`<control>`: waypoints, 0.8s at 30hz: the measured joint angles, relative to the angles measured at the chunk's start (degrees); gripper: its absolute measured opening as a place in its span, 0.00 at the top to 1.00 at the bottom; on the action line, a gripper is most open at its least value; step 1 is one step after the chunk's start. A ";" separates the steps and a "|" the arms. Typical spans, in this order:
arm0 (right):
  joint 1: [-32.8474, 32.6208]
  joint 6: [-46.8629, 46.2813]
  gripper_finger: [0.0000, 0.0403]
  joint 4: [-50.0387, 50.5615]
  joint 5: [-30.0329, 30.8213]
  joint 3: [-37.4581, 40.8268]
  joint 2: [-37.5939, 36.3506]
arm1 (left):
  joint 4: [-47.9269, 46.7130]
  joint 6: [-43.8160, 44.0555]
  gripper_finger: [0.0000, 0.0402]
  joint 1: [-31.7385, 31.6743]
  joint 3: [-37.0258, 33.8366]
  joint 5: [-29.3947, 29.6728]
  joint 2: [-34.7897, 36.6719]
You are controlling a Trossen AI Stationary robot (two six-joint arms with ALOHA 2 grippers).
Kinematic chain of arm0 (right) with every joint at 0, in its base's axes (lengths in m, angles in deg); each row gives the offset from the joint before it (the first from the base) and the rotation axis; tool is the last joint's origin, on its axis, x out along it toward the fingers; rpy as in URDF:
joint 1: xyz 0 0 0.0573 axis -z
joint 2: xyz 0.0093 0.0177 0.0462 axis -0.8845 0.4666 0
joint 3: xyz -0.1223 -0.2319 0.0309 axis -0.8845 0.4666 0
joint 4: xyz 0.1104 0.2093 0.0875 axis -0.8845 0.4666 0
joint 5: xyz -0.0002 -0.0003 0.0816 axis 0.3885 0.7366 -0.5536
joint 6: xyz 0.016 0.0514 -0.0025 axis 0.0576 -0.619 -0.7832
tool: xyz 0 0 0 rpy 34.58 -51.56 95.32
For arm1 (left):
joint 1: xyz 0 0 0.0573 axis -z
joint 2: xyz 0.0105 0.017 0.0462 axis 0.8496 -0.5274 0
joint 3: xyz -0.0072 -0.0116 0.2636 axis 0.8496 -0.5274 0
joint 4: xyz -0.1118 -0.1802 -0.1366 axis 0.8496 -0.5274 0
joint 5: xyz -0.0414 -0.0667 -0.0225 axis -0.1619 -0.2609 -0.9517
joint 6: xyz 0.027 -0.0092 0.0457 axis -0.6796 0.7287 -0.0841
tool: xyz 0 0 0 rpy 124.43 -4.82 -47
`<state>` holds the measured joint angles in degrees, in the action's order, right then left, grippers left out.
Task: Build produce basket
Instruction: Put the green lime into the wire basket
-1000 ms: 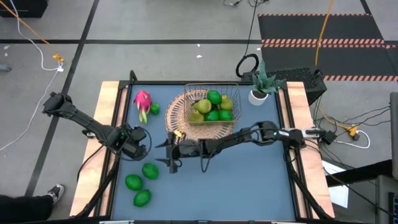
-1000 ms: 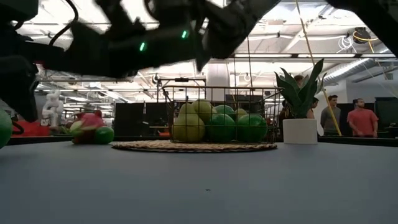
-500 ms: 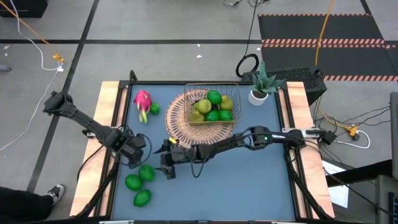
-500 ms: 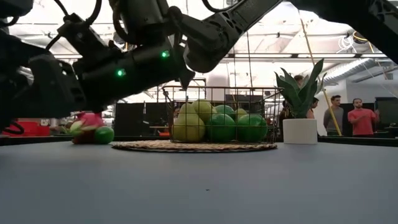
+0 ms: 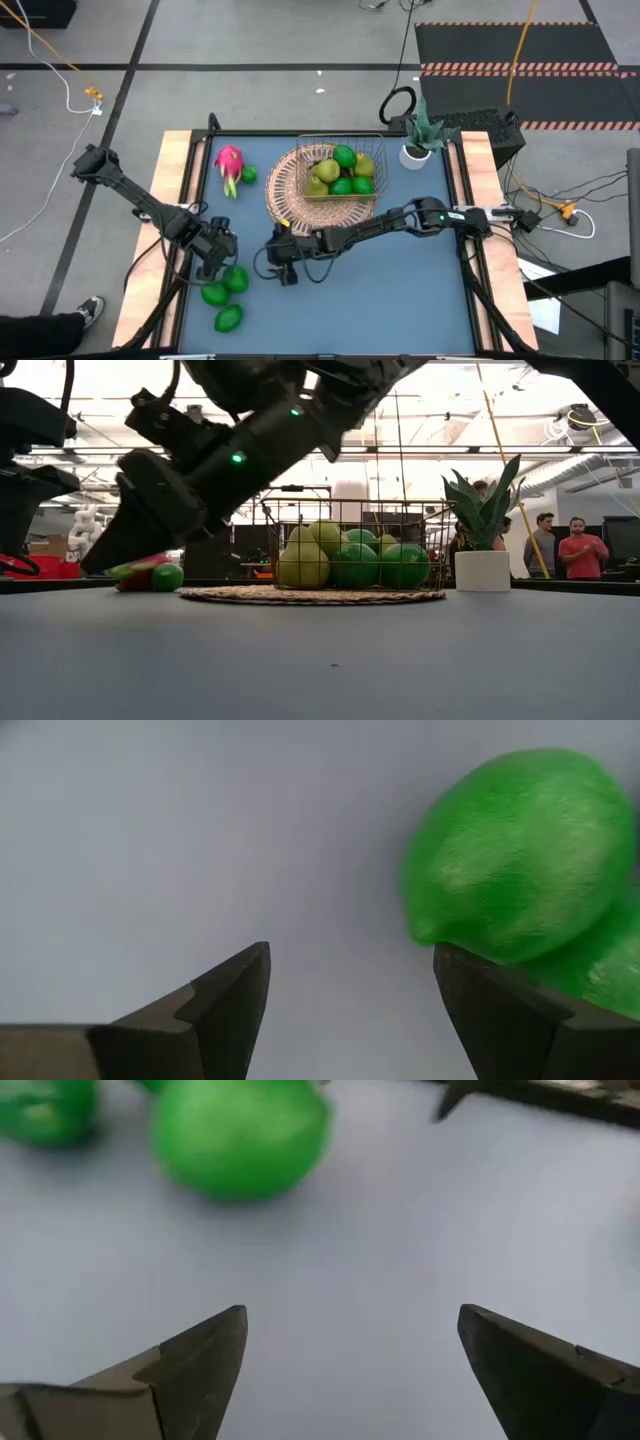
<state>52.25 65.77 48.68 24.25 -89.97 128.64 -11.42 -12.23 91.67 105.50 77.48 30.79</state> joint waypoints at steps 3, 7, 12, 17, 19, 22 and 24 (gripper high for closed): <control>0.09 -0.49 0.11 -4.68 -1.78 4.81 -1.07 | 0.12 -2.05 0.30 -0.01 1.16 -1.09 0.03; 1.32 -3.38 0.11 -9.05 -2.31 9.86 -1.14 | 0.42 -2.09 0.30 0.06 3.84 -2.15 0.01; 1.89 -6.89 0.11 -17.01 -5.69 15.45 -1.28 | 0.81 -2.54 0.30 1.71 5.66 -6.51 0.01; 1.66 -4.84 0.11 -19.75 -6.18 18.42 -2.77 | 6.05 -1.98 0.30 3.74 5.11 -4.68 -1.77; 1.55 -4.11 0.11 -20.11 -6.06 19.13 -3.41 | 9.81 -2.10 0.30 4.17 5.07 -3.49 -3.47; 1.54 -4.26 0.11 -19.87 -6.19 20.01 -4.96 | 12.94 -3.96 0.30 4.30 5.07 -3.34 -6.63; 1.56 -5.04 0.11 -19.69 -6.18 21.18 -5.96 | 12.84 -4.26 0.30 4.30 5.07 -3.34 -8.45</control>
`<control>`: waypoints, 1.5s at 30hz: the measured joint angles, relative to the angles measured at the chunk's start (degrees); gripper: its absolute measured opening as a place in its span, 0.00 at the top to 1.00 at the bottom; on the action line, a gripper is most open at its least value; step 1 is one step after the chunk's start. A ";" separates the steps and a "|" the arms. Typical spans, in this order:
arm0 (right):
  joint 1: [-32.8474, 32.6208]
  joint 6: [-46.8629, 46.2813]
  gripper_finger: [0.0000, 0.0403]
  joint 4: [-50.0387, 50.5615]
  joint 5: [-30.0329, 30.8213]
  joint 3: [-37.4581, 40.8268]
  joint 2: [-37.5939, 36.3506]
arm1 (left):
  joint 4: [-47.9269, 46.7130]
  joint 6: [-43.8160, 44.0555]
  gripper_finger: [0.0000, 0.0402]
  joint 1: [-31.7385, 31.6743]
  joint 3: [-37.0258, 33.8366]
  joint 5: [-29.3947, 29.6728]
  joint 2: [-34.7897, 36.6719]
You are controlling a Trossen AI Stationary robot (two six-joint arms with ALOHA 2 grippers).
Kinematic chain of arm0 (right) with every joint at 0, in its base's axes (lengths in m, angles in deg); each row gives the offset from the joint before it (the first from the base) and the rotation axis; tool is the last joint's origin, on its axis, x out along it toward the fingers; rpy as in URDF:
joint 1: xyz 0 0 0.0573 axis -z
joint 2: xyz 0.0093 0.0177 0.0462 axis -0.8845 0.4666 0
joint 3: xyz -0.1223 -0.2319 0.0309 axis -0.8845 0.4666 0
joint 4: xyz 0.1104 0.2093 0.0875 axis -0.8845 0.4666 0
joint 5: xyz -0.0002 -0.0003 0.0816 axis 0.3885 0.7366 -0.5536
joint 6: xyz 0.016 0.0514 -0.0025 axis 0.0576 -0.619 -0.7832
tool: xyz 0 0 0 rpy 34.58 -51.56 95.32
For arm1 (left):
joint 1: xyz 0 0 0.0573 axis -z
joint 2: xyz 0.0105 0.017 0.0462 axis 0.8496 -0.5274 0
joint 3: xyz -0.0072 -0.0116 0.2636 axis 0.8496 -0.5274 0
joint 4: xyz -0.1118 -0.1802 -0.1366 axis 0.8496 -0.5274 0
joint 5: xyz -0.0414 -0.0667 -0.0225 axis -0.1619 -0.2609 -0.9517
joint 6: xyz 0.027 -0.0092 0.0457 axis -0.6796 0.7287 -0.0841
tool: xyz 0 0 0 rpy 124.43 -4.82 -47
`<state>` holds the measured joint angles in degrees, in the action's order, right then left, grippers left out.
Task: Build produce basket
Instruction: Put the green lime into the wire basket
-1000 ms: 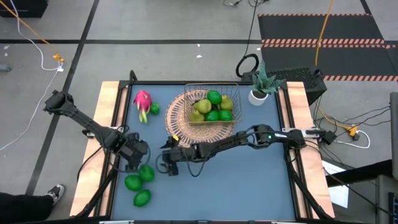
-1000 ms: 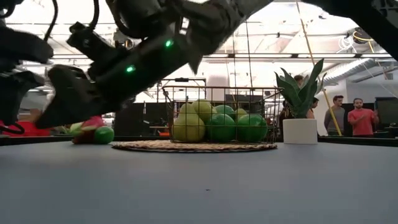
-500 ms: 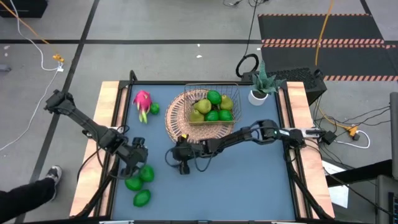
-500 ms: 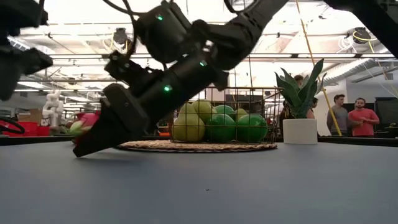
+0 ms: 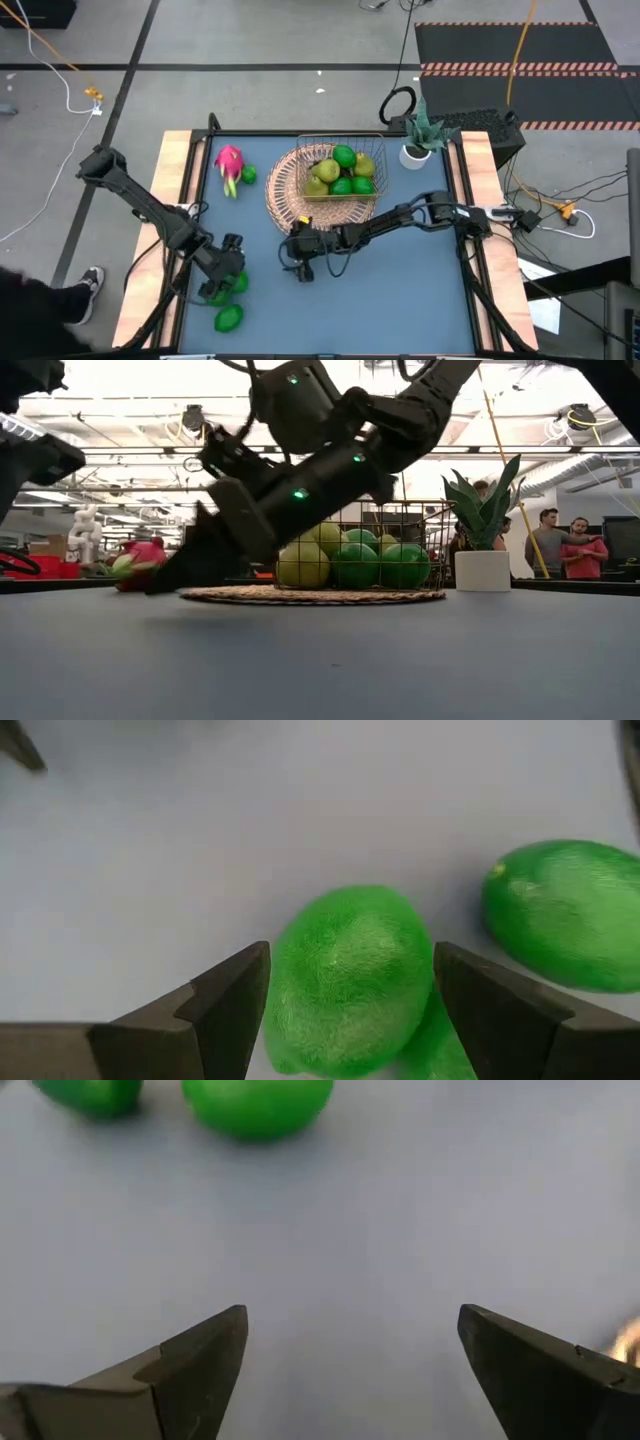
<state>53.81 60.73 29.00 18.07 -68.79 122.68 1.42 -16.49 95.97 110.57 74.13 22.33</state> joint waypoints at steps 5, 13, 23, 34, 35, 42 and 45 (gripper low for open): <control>-0.24 -2.21 0.11 -2.18 0.18 2.87 -1.06 | -0.58 4.63 0.28 0.00 0.06 -0.04 -4.43; -0.41 -4.25 0.11 -4.48 0.29 3.26 -1.39 | -0.43 2.68 0.12 -0.01 -0.16 -2.99 -11.79; -1.83 -7.83 0.11 -3.93 2.17 3.26 -1.40 | -5.39 5.01 0.29 -2.09 0.22 -5.72 -15.32; -3.42 -7.08 0.14 0.90 7.92 3.24 -2.25 | -9.32 0.42 0.29 -6.25 2.84 3.20 -15.16; -3.79 -6.71 0.15 3.11 9.66 3.25 -2.87 | -9.40 -1.31 0.28 -6.74 3.74 5.49 -15.16; -7.24 0.60 0.22 19.36 25.20 5.10 -11.96 | -7.57 -15.24 0.33 -14.65 13.66 22.88 -15.12; -7.87 3.10 0.22 17.10 27.71 10.40 -18.13 | -2.67 -22.70 0.33 -19.83 17.42 27.27 -15.09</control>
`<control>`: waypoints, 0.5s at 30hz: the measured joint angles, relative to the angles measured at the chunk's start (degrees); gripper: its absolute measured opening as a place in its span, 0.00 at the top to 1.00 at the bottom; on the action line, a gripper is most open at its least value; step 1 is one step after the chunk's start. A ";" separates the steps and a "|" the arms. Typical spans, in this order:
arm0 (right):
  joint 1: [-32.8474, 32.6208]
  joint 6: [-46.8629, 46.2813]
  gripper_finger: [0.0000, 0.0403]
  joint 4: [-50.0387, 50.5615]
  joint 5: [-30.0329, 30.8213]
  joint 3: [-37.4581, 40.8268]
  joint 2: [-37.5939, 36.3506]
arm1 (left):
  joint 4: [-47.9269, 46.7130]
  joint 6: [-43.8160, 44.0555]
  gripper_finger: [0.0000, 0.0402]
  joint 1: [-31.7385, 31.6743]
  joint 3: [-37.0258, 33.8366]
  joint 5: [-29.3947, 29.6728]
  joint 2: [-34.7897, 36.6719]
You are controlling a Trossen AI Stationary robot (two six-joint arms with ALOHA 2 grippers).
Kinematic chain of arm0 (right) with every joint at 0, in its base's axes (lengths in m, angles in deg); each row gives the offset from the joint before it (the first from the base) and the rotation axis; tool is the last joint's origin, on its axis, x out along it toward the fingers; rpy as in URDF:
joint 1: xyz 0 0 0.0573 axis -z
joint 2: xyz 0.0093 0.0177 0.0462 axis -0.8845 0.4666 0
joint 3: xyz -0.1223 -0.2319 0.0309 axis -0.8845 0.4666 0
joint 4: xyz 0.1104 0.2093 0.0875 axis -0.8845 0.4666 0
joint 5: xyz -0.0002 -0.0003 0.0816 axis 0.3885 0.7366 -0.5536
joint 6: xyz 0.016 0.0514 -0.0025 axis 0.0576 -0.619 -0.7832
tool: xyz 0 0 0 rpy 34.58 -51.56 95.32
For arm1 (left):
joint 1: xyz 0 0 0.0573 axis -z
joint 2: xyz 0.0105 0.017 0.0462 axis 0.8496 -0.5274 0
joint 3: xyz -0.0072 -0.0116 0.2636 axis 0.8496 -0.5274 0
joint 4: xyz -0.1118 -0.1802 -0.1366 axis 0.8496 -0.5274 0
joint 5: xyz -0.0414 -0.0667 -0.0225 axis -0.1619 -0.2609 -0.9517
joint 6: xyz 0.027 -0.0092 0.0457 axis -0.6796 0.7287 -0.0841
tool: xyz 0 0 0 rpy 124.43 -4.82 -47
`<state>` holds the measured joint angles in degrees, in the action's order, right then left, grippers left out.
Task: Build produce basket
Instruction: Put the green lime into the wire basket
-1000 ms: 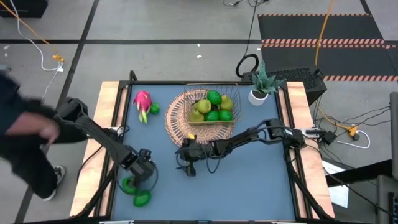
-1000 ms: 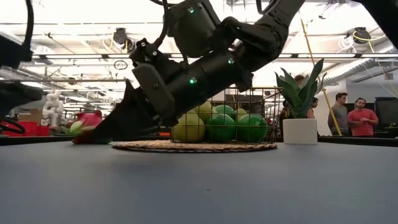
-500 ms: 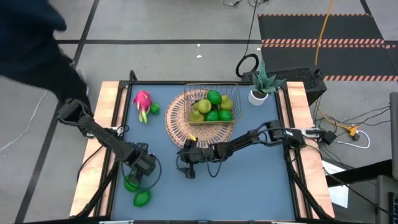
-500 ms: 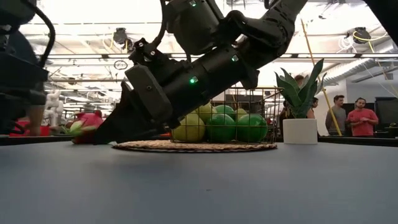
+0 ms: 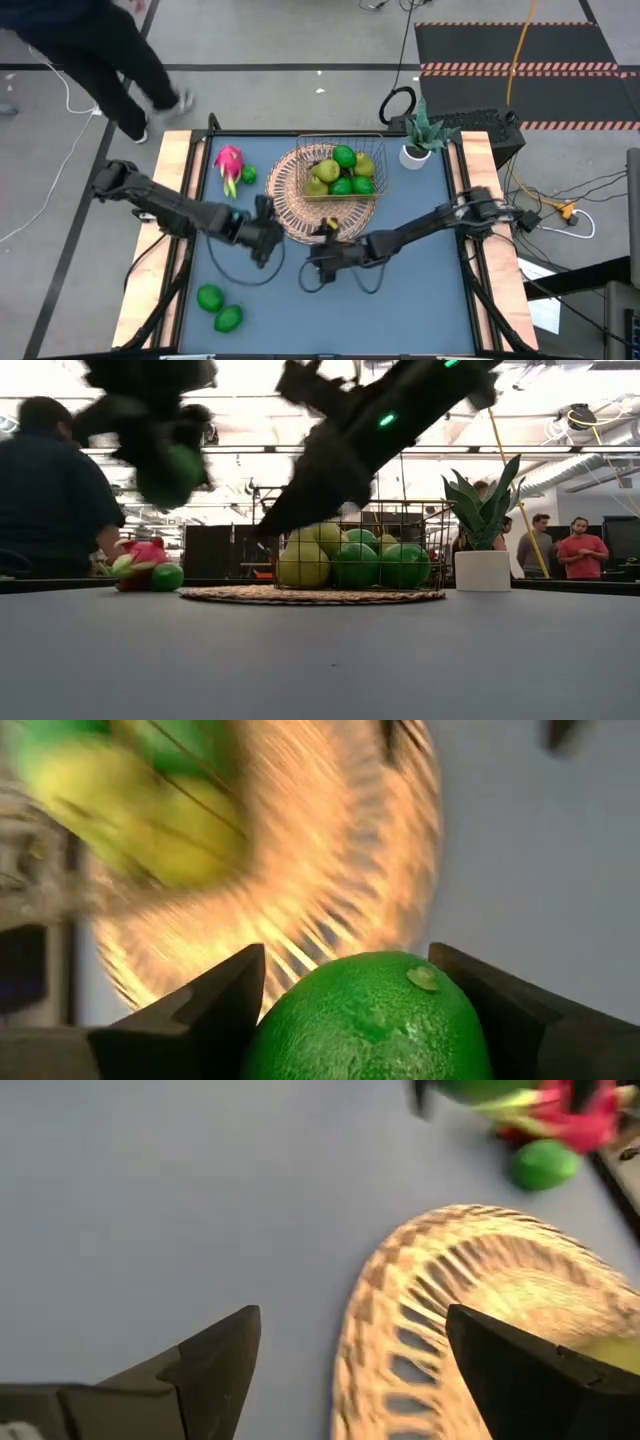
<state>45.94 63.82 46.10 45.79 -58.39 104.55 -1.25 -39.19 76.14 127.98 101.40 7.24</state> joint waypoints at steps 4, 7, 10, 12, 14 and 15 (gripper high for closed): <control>0.42 -2.16 0.23 -6.24 1.34 10.62 -9.94 | 7.82 -10.25 0.31 -6.78 2.62 0.58 0.00; 0.44 -4.03 0.23 -15.73 1.29 20.14 -17.92 | 13.44 -18.37 0.31 -11.27 3.69 0.20 0.00; 0.37 -3.72 0.23 -31.31 1.13 30.40 -24.06 | 22.67 -23.72 0.34 -16.43 4.36 -2.50 0.00; 0.49 -3.15 0.23 -43.96 1.11 37.15 -26.57 | 30.43 -24.59 0.34 -20.23 4.42 -6.45 0.00; 1.02 -2.93 0.23 -56.31 1.12 42.90 -27.44 | 36.99 -23.69 0.33 -24.55 4.48 -13.44 -0.19; 1.27 -2.97 0.23 -61.55 1.12 45.35 -27.54 | 39.91 -22.81 0.33 -26.70 4.51 -17.20 -0.95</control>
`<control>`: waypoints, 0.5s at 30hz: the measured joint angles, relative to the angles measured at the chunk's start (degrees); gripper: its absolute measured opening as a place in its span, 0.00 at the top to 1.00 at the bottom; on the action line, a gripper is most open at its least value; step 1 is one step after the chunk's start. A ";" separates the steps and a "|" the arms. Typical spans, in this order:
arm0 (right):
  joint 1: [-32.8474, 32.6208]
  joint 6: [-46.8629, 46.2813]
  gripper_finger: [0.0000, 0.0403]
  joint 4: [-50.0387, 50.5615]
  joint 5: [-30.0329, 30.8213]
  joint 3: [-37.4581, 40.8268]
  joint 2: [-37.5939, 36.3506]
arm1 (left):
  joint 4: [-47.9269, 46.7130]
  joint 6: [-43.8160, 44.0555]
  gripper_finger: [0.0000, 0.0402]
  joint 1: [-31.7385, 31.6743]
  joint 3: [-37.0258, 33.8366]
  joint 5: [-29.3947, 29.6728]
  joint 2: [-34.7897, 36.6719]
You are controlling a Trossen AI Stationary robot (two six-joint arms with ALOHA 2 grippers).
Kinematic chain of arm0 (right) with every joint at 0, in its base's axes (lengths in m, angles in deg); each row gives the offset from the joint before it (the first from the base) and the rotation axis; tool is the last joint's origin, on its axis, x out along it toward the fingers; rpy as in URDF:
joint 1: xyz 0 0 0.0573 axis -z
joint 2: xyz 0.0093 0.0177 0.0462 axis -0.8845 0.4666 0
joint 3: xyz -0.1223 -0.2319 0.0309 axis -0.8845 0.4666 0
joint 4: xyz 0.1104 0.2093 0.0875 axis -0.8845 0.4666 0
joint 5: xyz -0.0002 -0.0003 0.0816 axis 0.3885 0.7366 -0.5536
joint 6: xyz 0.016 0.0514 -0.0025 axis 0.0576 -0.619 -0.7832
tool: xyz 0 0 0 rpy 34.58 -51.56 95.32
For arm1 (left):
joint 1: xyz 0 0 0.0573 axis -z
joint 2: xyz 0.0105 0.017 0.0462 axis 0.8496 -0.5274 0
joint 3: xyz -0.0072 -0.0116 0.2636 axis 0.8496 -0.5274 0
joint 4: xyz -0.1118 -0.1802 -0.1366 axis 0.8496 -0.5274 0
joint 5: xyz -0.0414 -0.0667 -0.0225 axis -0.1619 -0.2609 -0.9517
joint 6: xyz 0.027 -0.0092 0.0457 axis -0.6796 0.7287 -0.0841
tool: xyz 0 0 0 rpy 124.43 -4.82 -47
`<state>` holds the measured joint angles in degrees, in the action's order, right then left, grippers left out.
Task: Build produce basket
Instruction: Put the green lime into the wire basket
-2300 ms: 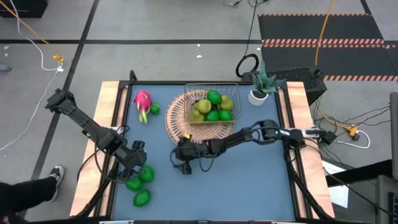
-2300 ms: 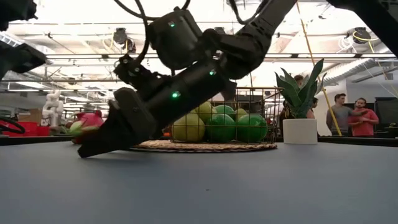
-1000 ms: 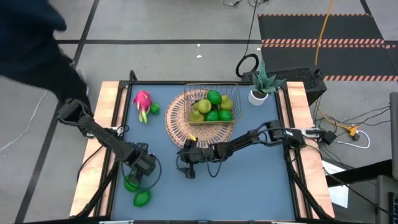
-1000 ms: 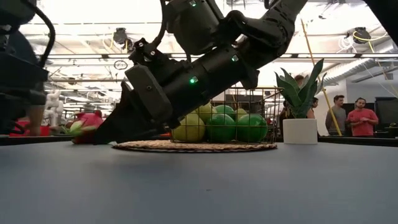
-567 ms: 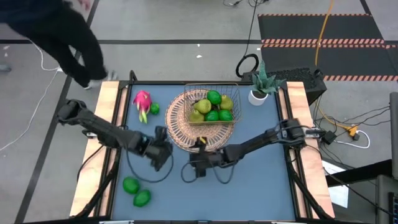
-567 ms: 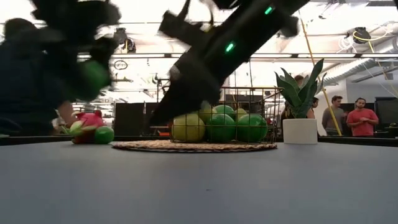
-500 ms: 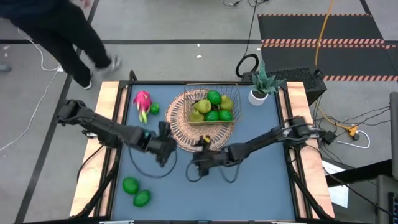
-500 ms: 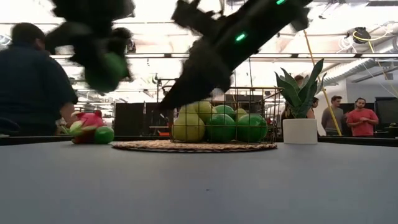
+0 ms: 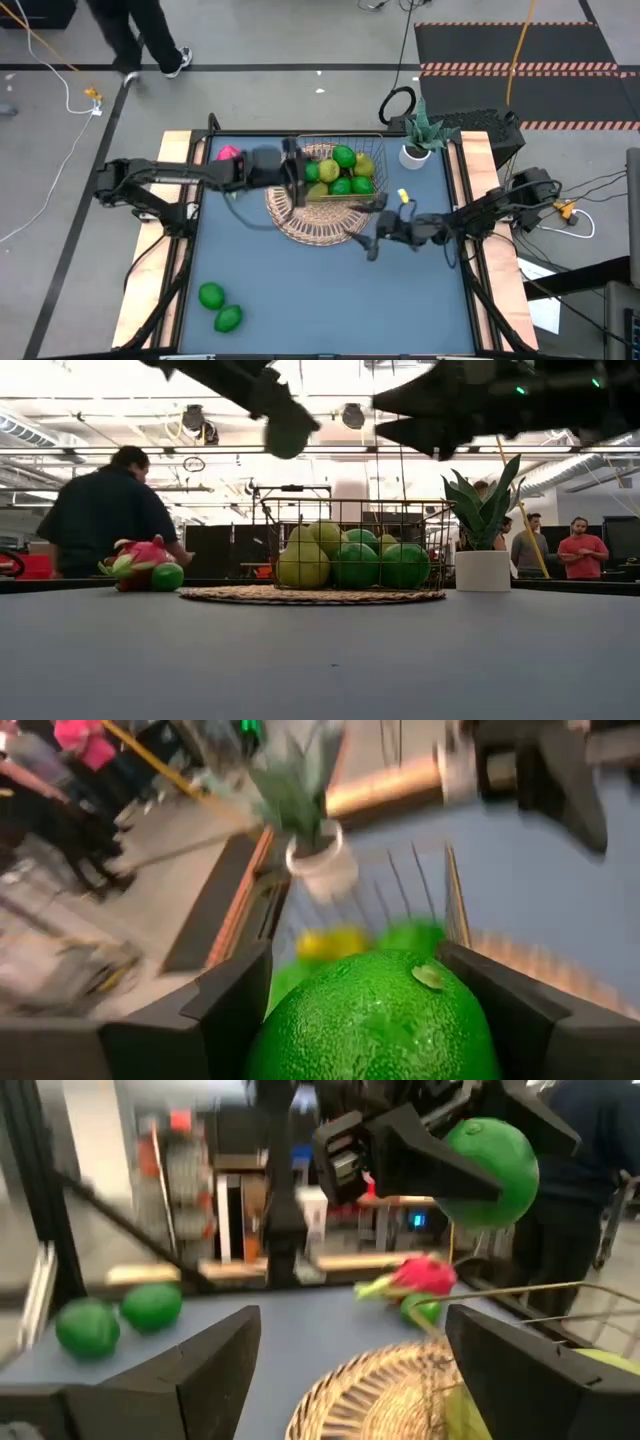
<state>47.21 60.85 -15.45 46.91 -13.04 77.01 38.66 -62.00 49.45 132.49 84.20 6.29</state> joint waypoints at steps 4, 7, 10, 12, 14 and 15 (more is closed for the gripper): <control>0.66 -1.34 0.23 -11.42 0.01 6.74 -0.01 | 6.30 2.83 0.27 -7.18 -0.07 -8.63 -4.69; 0.74 -2.35 0.23 -12.94 0.00 8.73 0.06 | 8.63 2.81 0.26 -10.81 0.03 -8.81 -9.07; 0.74 -2.84 0.23 -12.33 -0.02 8.53 0.01 | 9.37 2.97 0.25 -13.41 -0.03 -8.56 -12.68; 0.74 -2.84 0.23 -11.80 -0.04 8.22 0.03 | 10.39 4.37 0.25 -14.63 -0.09 -8.53 -13.97; 0.74 -2.84 0.23 -11.70 -0.04 8.22 0.01 | 11.66 6.50 0.24 -15.64 -0.07 -8.55 -14.42; 0.74 -2.84 0.23 -11.47 -0.04 8.22 0.01 | 11.64 7.42 0.24 -16.03 -0.07 -8.57 -14.46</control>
<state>47.95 58.01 -26.92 46.87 -4.82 77.02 50.30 -54.58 33.42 132.43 75.63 -8.17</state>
